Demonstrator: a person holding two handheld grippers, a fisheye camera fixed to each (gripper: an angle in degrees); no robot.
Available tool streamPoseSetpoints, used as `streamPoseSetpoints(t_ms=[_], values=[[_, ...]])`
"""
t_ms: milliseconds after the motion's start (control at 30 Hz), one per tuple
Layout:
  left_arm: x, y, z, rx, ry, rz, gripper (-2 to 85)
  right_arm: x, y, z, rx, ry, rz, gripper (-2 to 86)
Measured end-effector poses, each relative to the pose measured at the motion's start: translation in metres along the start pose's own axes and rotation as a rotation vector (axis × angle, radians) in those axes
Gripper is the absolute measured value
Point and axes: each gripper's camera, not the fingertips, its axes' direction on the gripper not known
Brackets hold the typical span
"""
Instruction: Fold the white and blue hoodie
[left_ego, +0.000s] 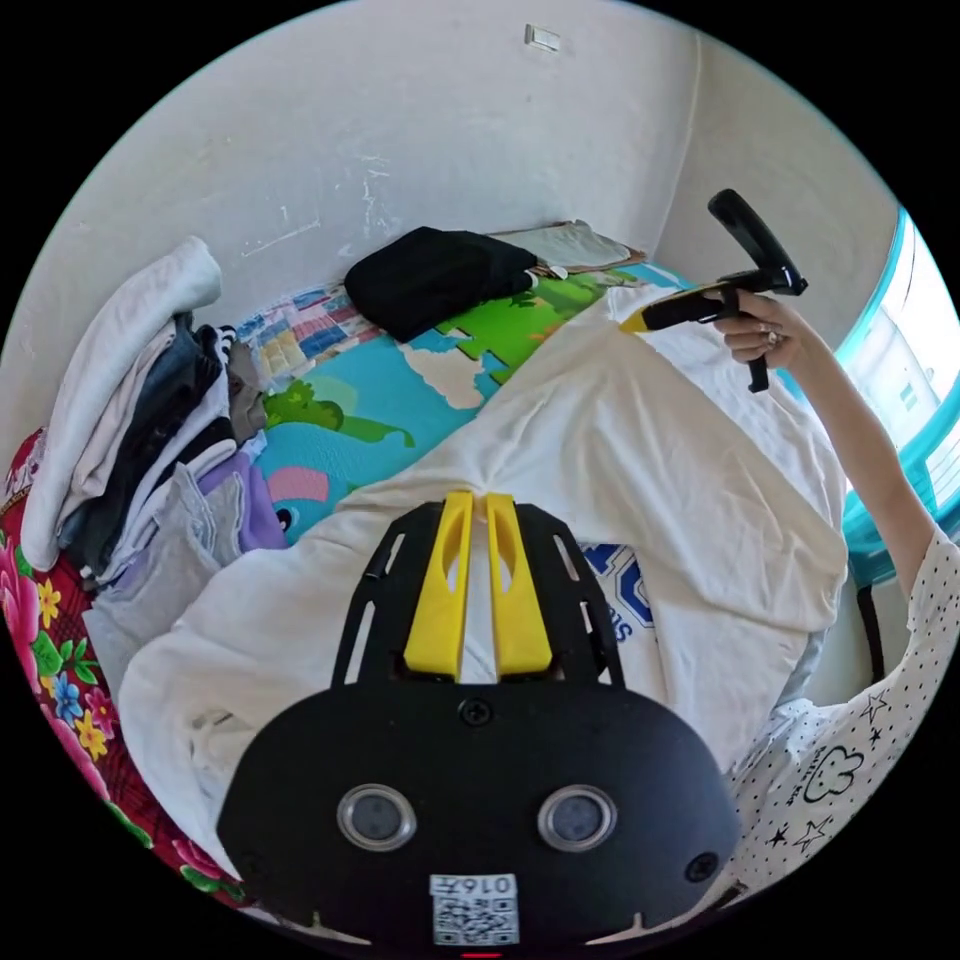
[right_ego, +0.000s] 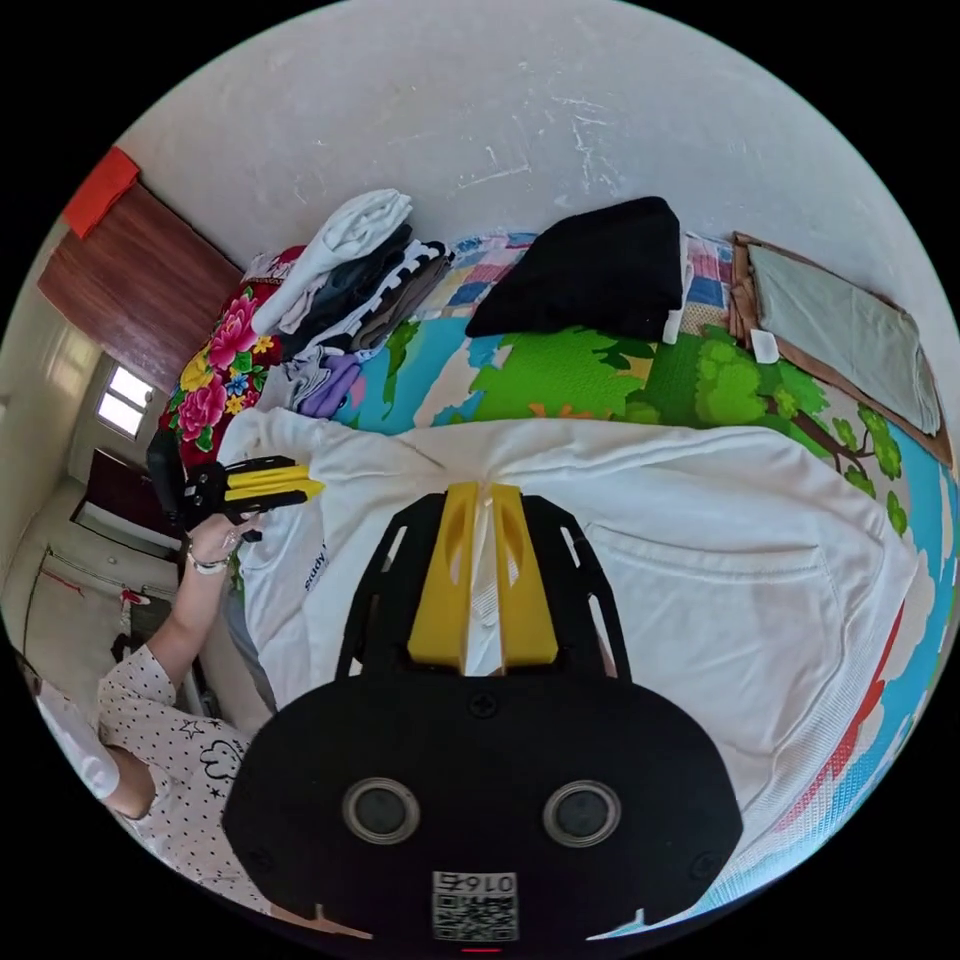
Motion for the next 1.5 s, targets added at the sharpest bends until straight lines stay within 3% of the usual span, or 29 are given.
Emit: streamPoseSetpoints(t_ms=[133, 300, 467, 600, 700, 767, 1033, 1300, 1500], values=[[-0.039, -0.029, -0.011, 0.015, -0.001, -0.03, -0.4, 0.019, -0.039, -0.014, 0.03, -0.07, 0.004, 0.4], [-0.092, -0.079, 0.023, -0.097, 0.019, -0.057, -0.5, 0.053, -0.102, -0.02, 0.123, -0.079, 0.094, 0.2], [-0.124, -0.086, 0.059, -0.145, 0.052, -0.05, -0.5, 0.067, -0.147, 0.027, -0.12, -0.054, 0.01, 4.6], [-0.15, -0.087, 0.076, -0.115, 0.101, -0.08, -0.5, 0.085, -0.162, 0.057, -0.202, -0.073, 0.04, 7.1], [-0.165, -0.092, 0.08, -0.095, 0.111, -0.092, -0.5, 0.099, -0.178, 0.068, -0.18, -0.158, 0.076, 6.9], [-0.175, -0.098, 0.079, -0.085, 0.104, -0.093, -0.5, 0.105, -0.191, 0.072, -0.159, -0.093, 0.095, 5.0], [-0.233, -0.136, 0.098, -0.048, 0.094, -0.17, -0.5, 0.126, -0.247, 0.063, -0.047, -0.144, 0.139, 1.9], [-0.266, -0.17, 0.169, -0.184, -0.015, -0.136, -0.3, 0.15, -0.293, 0.112, -0.132, -0.049, 0.191, 2.0], [-0.311, -0.177, 0.167, -0.153, 0.129, -0.243, 0.3, 0.16, -0.289, 0.108, -0.076, -0.104, 0.139, 3.8]])
